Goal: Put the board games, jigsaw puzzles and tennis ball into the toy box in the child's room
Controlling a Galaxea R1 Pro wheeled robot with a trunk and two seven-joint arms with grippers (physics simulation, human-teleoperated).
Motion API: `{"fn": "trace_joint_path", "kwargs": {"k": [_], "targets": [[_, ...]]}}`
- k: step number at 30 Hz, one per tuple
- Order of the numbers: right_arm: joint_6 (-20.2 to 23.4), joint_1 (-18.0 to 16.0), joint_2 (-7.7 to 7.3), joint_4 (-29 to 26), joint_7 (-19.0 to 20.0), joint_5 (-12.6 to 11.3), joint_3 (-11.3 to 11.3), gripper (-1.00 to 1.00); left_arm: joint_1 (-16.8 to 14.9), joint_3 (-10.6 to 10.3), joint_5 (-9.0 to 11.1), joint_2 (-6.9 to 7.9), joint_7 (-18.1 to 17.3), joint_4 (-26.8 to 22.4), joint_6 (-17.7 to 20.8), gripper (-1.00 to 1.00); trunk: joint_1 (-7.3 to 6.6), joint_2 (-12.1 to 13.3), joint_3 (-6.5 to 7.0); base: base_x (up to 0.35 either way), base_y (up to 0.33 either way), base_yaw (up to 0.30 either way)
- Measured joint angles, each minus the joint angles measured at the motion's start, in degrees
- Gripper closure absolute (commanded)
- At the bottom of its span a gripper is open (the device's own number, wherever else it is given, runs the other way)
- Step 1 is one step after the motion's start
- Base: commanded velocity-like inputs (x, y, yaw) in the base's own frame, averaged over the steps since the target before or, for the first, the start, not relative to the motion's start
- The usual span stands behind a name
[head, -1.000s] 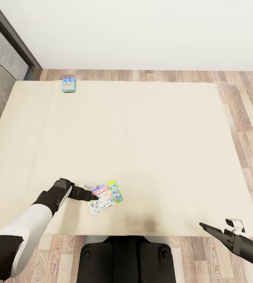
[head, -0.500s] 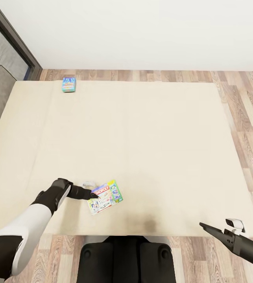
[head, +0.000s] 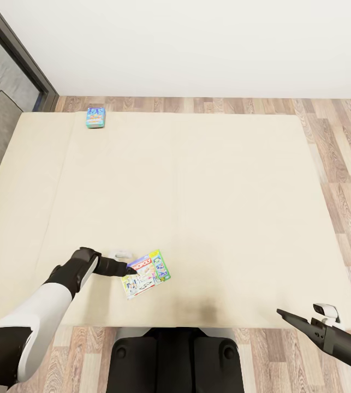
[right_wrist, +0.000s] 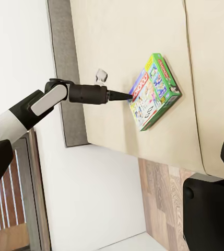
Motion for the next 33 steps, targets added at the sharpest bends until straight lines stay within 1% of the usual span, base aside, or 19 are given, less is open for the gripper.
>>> {"fn": "trace_joint_path", "kwargs": {"k": [7,13,21,33], "targets": [[0.0,0.03,0.0,0.0,0.0,0.0,0.0,-1.0,-0.07,0.36,0.04,-0.31,0.02,0.0,0.07,-1.0,0.0,0.0,0.0,0.0,0.0,0.0],[0.0,0.03,-0.05,0.0,0.0,0.0,0.0,-1.0,-0.09,0.43,-0.08,-1.78,0.02,0.0,0.05,-1.0,0.0,0.0,0.0,0.0,0.0,0.0],[0.0,0.03,-0.03,0.0,0.0,0.0,0.0,-1.0,-0.09,0.44,-0.04,-2.11,0.02,0.0,0.0,-1.0,0.0,0.0,0.0,0.0,0.0,0.0],[0.0,0.03,0.0,0.0,0.0,0.0,0.0,-1.0,-0.09,0.52,0.03,-2.15,0.03,0.0,0.0,-1.0,0.0,0.0,0.0,0.0,0.0,0.0]]}}
